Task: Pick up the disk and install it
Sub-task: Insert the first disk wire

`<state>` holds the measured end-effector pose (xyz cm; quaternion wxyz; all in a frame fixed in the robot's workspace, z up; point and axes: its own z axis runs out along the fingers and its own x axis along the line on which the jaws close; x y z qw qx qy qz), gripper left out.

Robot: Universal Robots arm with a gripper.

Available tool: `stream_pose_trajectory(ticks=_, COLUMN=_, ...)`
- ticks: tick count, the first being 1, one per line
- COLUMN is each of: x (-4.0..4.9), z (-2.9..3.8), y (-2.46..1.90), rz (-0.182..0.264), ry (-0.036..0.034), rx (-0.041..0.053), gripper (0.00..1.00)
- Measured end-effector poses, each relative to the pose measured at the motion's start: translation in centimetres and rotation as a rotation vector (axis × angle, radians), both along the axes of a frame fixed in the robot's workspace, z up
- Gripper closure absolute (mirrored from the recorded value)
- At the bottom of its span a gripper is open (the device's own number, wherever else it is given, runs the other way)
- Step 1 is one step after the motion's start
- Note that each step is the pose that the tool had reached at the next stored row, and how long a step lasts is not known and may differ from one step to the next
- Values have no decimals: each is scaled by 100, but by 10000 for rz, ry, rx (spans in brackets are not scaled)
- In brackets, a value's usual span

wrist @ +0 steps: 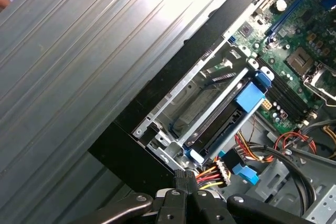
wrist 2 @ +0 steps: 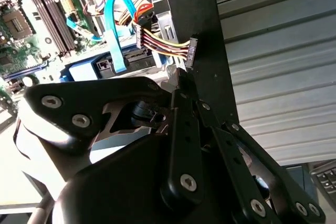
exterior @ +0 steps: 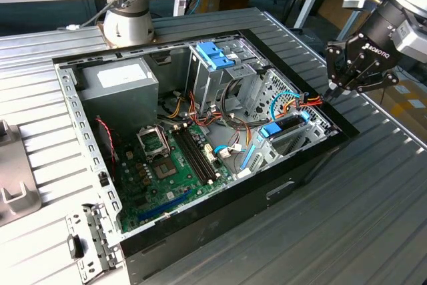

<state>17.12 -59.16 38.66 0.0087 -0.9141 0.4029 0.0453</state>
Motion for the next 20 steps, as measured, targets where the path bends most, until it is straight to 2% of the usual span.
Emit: stream_pose_trajectory(ticks=20, x=0, z=0, y=0, rz=970, ry=0, rx=0, gripper=90)
